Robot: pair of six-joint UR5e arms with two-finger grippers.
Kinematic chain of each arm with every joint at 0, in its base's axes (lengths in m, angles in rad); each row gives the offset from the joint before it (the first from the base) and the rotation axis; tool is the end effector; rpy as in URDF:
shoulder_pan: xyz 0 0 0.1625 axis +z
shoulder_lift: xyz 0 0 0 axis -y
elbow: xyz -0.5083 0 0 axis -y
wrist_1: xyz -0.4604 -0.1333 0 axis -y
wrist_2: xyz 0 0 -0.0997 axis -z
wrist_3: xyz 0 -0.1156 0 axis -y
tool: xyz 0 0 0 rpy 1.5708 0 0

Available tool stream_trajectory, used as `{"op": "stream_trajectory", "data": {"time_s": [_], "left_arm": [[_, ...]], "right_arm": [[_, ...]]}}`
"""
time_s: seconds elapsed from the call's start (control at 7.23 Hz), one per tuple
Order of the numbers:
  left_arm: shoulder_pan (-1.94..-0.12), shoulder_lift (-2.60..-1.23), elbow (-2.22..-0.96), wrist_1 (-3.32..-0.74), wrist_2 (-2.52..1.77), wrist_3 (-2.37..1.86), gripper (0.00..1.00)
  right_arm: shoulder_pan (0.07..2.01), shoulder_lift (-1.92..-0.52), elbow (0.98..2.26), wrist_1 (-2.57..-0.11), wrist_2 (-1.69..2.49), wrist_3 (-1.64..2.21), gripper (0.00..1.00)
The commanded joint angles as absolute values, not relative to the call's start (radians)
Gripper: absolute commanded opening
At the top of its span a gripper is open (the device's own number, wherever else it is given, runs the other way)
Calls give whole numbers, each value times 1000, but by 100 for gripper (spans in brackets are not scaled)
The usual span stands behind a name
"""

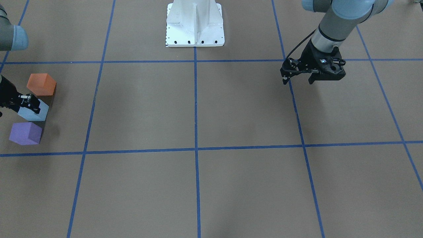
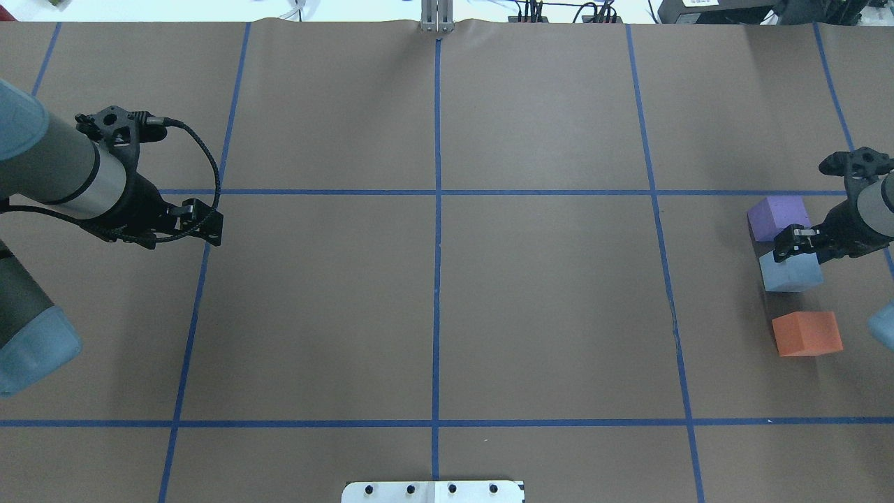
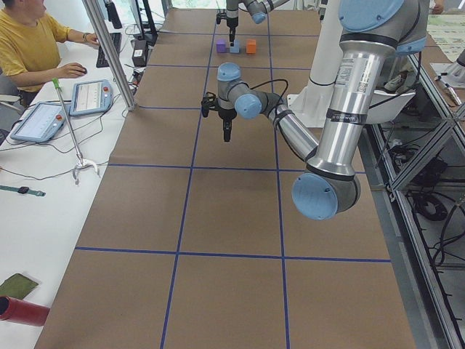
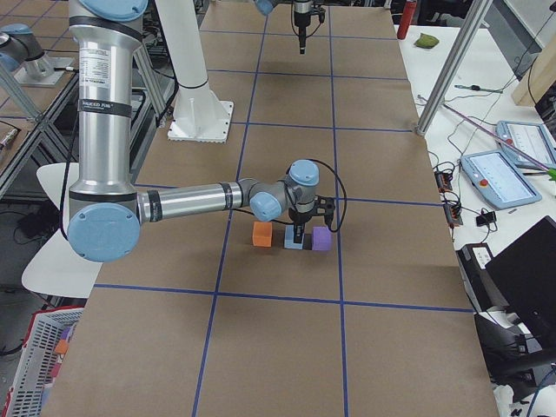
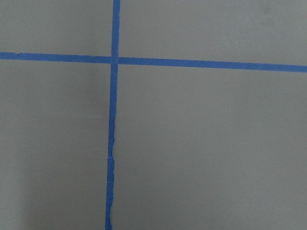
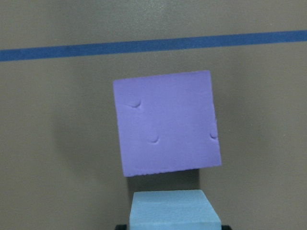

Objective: Place blue block between orange and purple blocks
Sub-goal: 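Open the right gripper and lift it off the light-blue cube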

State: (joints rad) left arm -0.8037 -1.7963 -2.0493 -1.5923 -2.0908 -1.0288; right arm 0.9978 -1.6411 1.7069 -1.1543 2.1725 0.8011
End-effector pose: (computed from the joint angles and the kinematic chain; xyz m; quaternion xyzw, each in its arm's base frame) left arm 0.3658 -0.4887 0.3688 0.0258 0.4180 -0.0274 0.9077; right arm -0.2445 -0.5042 0.6775 -0.0062 -0.3671 0.0352 0.9295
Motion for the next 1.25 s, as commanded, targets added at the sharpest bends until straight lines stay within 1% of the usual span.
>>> {"op": "stream_trajectory", "data": {"time_s": [0.0,0.28,0.55,0.69,0.83,0.97,1.11], "left_arm": [[-802,-1796,-2048,-1592,-2091,-1029,100],[-802,-1796,-2048,-1592,-2091,-1029,100],[-802,-1796,-2048,-1592,-2091,-1029,100],[-804,-1795,-2048,-1592,-2091,-1028,100],[-816,-1795,-2057,-1594,-2092,-1019,100],[-854,-1770,-2075,-1594,-2111,-997,100],[-933,-1732,-2083,-1594,-2173,-906,100]], "right_arm": [[996,-1647,1709,-1137,2174,801,100],[999,-1660,1729,-1112,2172,799,100],[1018,-1730,1863,-1112,2174,799,100],[1085,-1749,1906,-1114,2180,796,100],[1180,-1741,1902,-1124,2274,767,100],[1301,-1740,1866,-1132,2363,621,100],[1365,-1736,1838,-1199,2376,485,100]]}}
